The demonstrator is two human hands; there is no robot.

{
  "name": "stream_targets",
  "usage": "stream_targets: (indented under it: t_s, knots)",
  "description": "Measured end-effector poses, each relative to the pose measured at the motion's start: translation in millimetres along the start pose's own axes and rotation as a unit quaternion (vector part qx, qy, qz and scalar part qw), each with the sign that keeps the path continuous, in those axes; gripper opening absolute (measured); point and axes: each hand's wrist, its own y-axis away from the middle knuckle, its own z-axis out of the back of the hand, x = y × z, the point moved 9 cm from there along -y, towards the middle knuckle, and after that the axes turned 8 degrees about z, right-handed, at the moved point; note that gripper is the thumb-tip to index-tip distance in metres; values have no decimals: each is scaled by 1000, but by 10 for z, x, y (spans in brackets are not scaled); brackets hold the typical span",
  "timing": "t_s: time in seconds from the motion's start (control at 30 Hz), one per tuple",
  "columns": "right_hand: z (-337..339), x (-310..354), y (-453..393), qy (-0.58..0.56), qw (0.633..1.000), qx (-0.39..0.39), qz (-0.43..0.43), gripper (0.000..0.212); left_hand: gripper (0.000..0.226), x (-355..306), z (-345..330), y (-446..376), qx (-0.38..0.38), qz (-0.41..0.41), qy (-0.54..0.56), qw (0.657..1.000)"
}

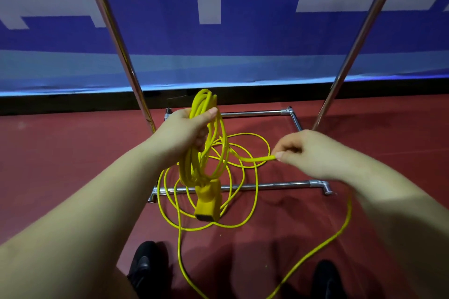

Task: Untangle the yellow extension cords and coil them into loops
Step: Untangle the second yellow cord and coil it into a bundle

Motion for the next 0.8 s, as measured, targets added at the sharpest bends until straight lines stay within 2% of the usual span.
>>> stream_targets:
  t_s: [0.1,0.2,0.3,0.47,0.53,0.6,0.67,0.7,0.73,0.8]
  knots:
    - [5,147,-4,-90,994,13,59,20,25,-28,-74,-12,10,-12,-59,998]
    - [41,278,10,-223,970,18,97,25,20,19,-266,18,63,14,-61,996]
    - [96,312,-9,-293,952,-17,91,28,33,68,-416,68,99,33,-75,992]
    - [30,186,-101,-216,974,-63,37,24,31,58,-584,164,152,60,-6,987]
    - [109,128,-108,-213,970,-116,21,26,29,50,-628,180,152,50,-15,987]
    - [197,63,-96,-171,973,-155,-5,45,27,36,-659,179,147,34,-21,988]
    - [122,-7,-96,-104,988,-99,-49,72,29,16,-649,161,134,26,0,991]
    - [66,-42,-85,-92,992,-66,-61,77,31,2,-626,148,126,26,15,992]
    - [36,-66,-81,-89,993,-52,-57,71,32,-8,-593,132,117,28,32,992]
    - [151,-30,-77,-141,984,-106,-15,33,31,-18,-508,103,107,34,64,992]
